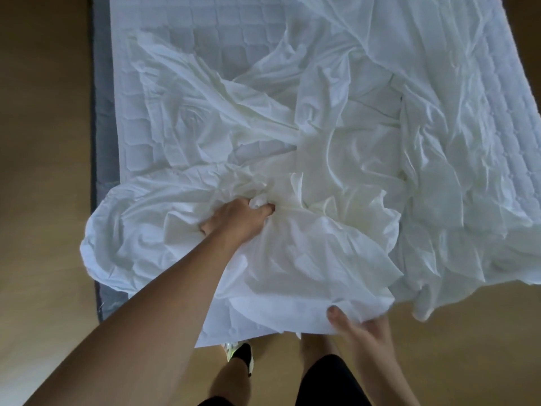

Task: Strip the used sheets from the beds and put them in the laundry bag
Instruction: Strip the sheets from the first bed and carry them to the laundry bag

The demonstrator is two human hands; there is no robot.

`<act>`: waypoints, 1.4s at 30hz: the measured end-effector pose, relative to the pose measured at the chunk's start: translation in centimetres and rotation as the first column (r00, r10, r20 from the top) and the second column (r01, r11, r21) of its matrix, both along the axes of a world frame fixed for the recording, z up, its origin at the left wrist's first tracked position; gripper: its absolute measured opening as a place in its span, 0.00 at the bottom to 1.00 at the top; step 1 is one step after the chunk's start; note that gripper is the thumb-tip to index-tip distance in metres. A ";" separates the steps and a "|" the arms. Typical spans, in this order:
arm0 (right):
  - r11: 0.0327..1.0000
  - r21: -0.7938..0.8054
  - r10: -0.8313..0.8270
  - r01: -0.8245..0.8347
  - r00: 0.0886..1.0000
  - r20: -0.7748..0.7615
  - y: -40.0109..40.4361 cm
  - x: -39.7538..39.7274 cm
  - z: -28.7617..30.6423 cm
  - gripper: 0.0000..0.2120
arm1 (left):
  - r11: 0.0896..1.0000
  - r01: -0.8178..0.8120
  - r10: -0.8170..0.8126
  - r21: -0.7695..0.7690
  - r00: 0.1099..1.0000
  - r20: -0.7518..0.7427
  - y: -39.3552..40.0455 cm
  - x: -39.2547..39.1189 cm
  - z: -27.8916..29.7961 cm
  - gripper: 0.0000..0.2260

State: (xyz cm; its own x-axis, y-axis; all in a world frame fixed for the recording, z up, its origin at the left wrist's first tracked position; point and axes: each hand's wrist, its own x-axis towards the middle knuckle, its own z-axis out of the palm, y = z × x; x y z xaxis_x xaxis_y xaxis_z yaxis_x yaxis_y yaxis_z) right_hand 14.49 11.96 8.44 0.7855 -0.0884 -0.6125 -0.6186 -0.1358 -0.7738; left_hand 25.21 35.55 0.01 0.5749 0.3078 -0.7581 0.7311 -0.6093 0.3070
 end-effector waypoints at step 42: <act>0.875 0.217 0.470 -0.432 0.867 -0.169 10.8 13.7 -8.3 0.53 | 0.955 0.289 -0.297 0.069 0.939 0.173 2.7 -8.9 -1.4 0.34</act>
